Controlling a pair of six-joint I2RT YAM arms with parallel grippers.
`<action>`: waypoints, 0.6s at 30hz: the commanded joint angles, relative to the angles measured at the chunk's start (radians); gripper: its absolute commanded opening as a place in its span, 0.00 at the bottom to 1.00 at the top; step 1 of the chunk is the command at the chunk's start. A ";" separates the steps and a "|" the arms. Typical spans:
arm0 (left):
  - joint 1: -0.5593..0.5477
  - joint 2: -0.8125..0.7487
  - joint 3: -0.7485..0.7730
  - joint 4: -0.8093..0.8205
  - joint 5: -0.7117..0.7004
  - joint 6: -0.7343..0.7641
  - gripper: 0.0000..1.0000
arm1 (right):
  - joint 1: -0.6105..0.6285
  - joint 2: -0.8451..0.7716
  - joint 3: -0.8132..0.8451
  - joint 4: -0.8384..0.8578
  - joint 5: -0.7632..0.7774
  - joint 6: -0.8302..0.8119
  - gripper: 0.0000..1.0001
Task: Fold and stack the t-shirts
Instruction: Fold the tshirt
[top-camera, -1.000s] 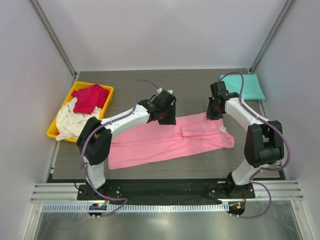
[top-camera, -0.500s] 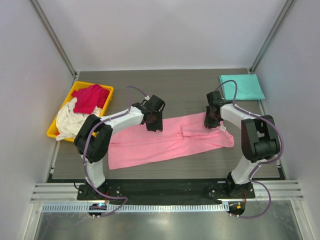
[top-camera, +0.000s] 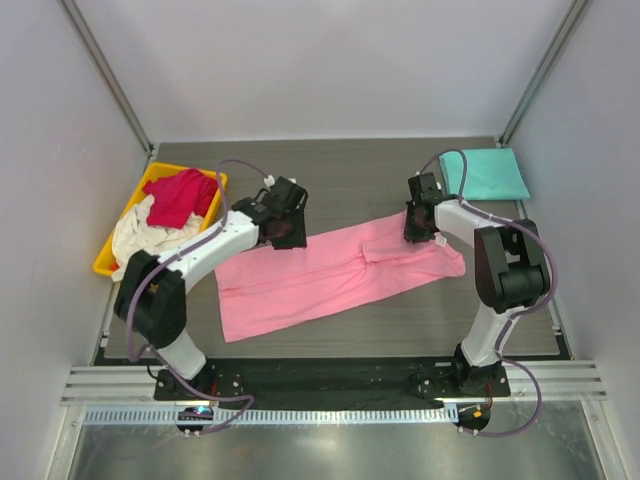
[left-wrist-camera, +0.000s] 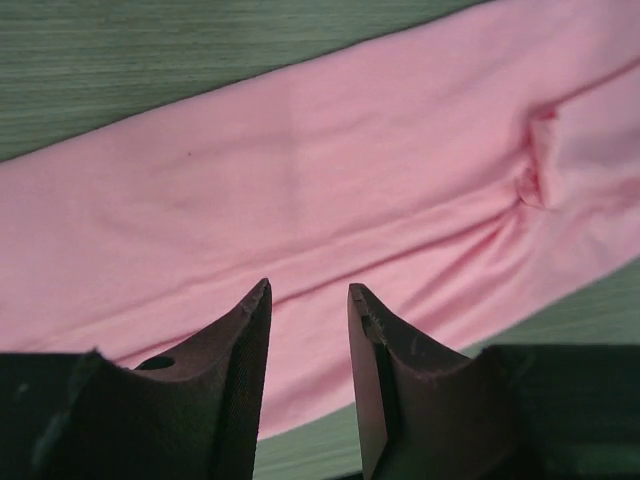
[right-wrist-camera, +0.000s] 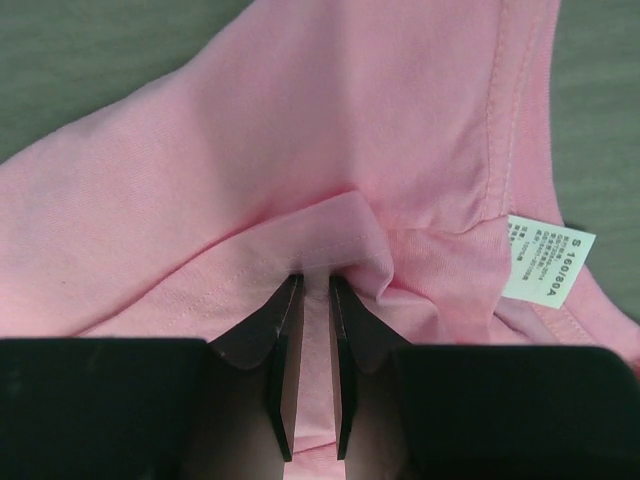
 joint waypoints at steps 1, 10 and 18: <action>-0.005 -0.136 -0.003 -0.038 -0.024 0.048 0.38 | 0.004 0.131 0.107 0.109 0.011 -0.046 0.22; -0.067 -0.253 -0.201 0.001 0.047 0.028 0.38 | 0.004 0.437 0.540 0.133 -0.101 -0.115 0.23; -0.176 -0.192 -0.341 0.131 0.051 -0.032 0.38 | 0.004 0.624 0.815 0.130 -0.205 -0.132 0.25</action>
